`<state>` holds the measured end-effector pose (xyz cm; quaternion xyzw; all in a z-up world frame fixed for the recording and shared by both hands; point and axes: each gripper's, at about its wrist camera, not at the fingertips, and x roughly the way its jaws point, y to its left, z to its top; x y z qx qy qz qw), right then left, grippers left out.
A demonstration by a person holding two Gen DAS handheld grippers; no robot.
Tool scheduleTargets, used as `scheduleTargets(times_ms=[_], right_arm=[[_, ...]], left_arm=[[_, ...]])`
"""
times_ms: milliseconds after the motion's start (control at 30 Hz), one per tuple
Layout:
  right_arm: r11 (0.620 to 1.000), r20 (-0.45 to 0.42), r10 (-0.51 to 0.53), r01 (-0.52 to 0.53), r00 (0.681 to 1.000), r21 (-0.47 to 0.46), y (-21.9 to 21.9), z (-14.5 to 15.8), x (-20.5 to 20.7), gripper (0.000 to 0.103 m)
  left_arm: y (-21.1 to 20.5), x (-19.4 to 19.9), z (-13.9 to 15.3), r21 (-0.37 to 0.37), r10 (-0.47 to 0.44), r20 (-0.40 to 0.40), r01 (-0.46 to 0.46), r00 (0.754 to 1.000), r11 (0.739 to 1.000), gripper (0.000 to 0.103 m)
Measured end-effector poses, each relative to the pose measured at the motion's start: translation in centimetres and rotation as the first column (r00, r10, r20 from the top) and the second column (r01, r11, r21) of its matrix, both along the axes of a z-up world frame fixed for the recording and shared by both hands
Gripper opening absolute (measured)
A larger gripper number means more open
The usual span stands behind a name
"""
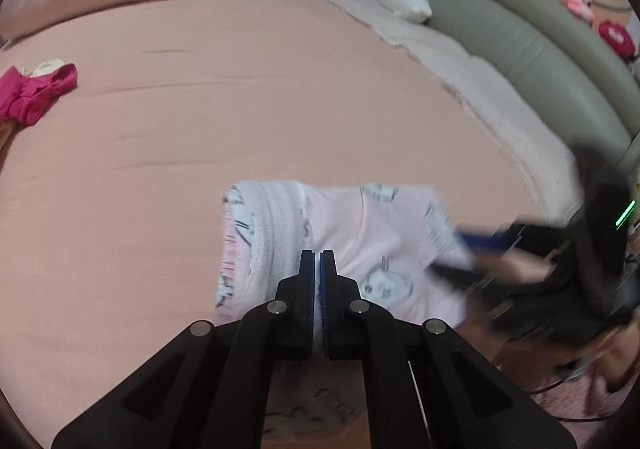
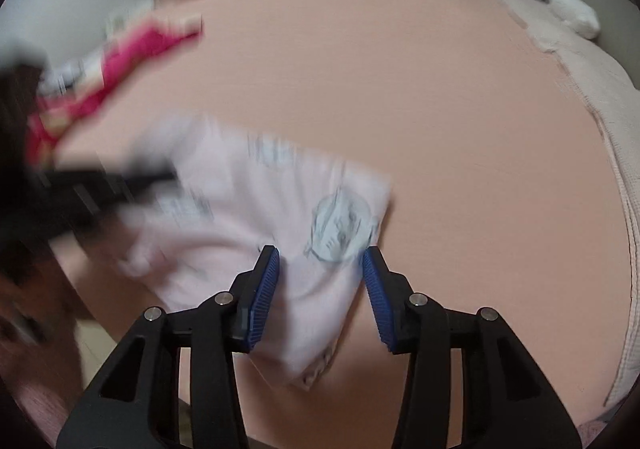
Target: Fold clothes
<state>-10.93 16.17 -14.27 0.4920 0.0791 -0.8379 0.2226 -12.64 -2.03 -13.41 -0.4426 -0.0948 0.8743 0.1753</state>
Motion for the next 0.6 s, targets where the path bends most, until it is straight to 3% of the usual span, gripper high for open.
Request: scheduleTargets(times_ms=[67, 167, 333, 500, 600], right_arm=[[1.0, 0.025, 0.014, -0.014, 1.0, 0.026, -0.5, -0.6, 0.3, 0.044], [0.996, 0.035, 0.043, -0.046, 0.998, 0.079, -0.5, -1.2, 0.0, 0.044], [0.983, 0.012, 0.079, -0.08, 0.997, 0.164, 1.3, -1.0, 0.5, 0.049], [0.993, -0.013, 0.047, -0.046, 0.999, 0.105, 3.5, 0.3, 1.0, 0.049], [0.999, -0.036, 0.034, -0.034, 0.999, -0.007, 3.4, 1.8, 0.9, 0.049]], left_arm=[[1.0, 0.2, 0.6, 0.005, -0.05, -0.016, 0.05, 0.999, 0.999, 0.007], [2.4, 0.0, -0.8, -0.05, -0.119, 0.046, 0.121, 0.992, 0.991, 0.007], [0.3, 0.5, -1.5, -0.11, -0.112, 0.09, 0.121, 0.99, 0.987, 0.003], [0.8, 0.7, -0.4, -0.131, -0.109, 0.054, 0.116, 0.993, 0.985, 0.004], [1.9, 2.3, 0.2, -0.09, -0.169, -0.004, 0.168, 0.986, 0.982, 0.005]])
